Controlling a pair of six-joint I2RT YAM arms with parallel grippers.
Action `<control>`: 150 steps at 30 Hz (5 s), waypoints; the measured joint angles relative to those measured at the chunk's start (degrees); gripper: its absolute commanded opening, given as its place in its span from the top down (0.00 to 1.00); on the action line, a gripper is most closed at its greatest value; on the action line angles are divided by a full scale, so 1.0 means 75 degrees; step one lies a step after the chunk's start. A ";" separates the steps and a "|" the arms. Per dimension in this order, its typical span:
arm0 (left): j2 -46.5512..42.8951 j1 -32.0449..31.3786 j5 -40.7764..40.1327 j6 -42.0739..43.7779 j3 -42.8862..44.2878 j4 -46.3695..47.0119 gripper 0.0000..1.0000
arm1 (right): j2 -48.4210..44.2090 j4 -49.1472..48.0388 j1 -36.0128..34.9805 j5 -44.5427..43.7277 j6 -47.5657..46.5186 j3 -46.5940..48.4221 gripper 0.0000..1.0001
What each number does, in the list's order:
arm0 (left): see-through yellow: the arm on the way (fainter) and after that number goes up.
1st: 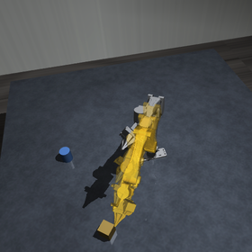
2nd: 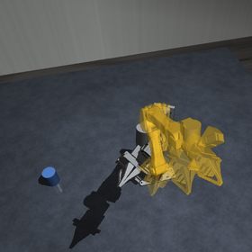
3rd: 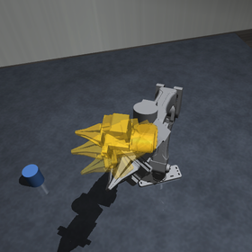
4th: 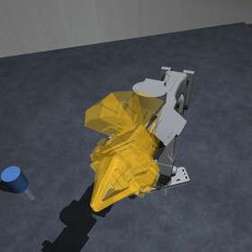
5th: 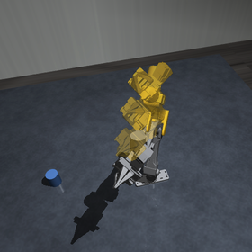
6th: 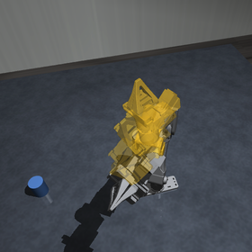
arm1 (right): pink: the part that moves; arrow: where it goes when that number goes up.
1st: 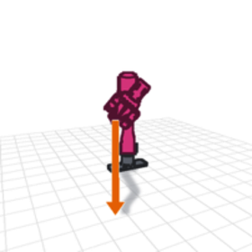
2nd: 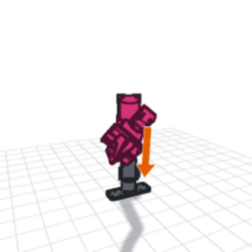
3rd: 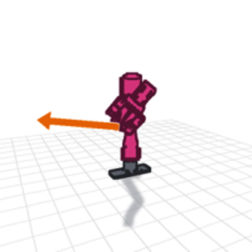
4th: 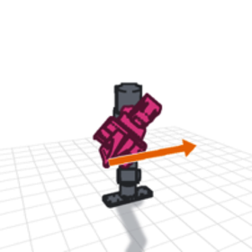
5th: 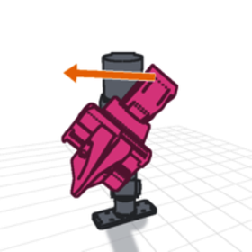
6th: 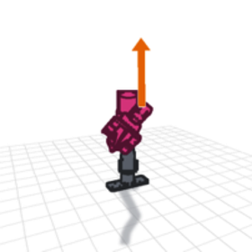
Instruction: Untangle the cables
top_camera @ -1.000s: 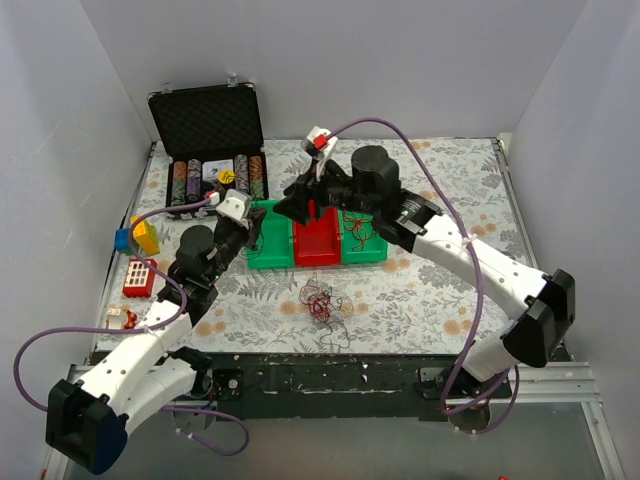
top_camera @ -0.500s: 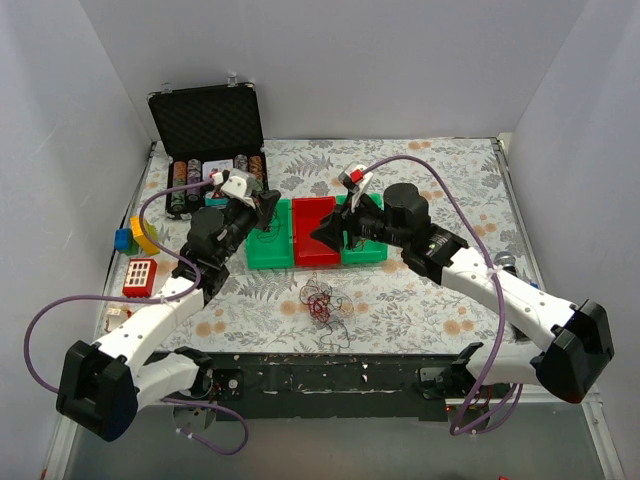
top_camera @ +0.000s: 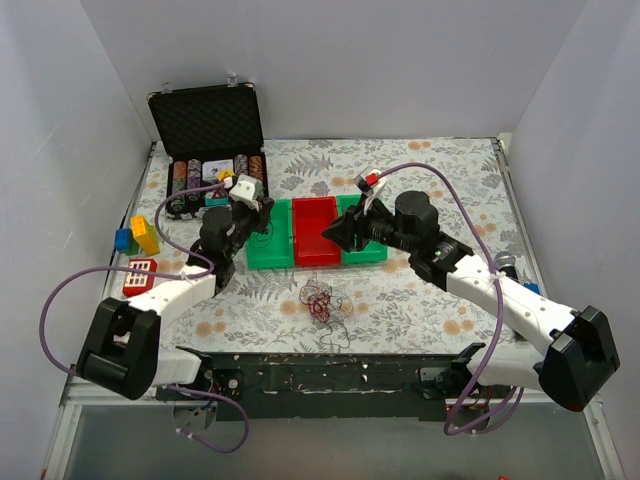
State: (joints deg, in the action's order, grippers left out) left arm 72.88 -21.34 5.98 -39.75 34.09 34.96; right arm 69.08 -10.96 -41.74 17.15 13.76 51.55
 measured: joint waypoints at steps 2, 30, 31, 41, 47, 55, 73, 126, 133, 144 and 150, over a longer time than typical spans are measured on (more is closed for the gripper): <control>0.0291 0.0067 0.0029 0.0233 0.0000 0.0067 1.00 | 0.0003 -0.0026 0.0061 0.0029 0.0032 -0.0023 0.53; 0.2888 0.0111 0.0111 0.1116 0.1810 -0.2229 0.70 | 0.0303 -0.0562 0.0466 0.0571 0.0385 -0.0236 0.54; 0.2888 0.0111 0.0140 0.1055 0.1821 -0.2305 0.61 | 0.0303 -0.0562 0.0466 0.0577 0.0385 -0.0236 0.54; 0.2748 0.0131 0.0391 0.0694 0.2157 -0.3107 0.36 | 0.0303 -0.0562 0.0469 0.0711 0.0405 -0.0236 0.54; 0.2363 0.0131 0.0551 0.0391 0.2623 -0.3713 0.20 | 0.0306 -0.0560 0.0469 0.0746 0.0405 -0.0236 0.54; 0.1760 0.0210 0.0545 0.0172 0.3555 -0.4494 0.20 | 0.0408 -0.0557 0.0469 0.0825 0.0408 -0.0236 0.56; -0.0851 0.0140 0.4899 0.3334 0.1687 -0.5965 0.20 | 0.0525 -0.0146 0.0402 0.1011 0.0108 -0.1513 0.58; -0.1524 -0.2168 0.5202 0.5082 0.1431 -0.6688 1.00 | -0.0618 -0.0009 0.0052 0.1192 -0.0353 -0.1725 0.17; -0.1664 -0.2171 0.5298 0.4613 0.1746 -0.6956 1.00 | -0.0737 -0.0629 -0.0061 0.2043 -0.0530 -0.1711 0.16; -0.1789 -0.2171 0.5298 0.4438 0.2232 -0.7222 1.00 | -0.0460 -0.1425 -0.0449 0.2745 -0.0664 -0.1714 0.21; -0.1760 -0.2171 0.5412 0.4205 0.2812 -0.7347 1.00 | 0.0064 -0.2002 -0.0548 0.2381 -0.0650 -0.1714 0.39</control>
State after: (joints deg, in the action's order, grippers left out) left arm 59.68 -37.63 46.57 -8.21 55.18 -20.14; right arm 69.56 -25.98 -45.84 35.00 8.88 38.70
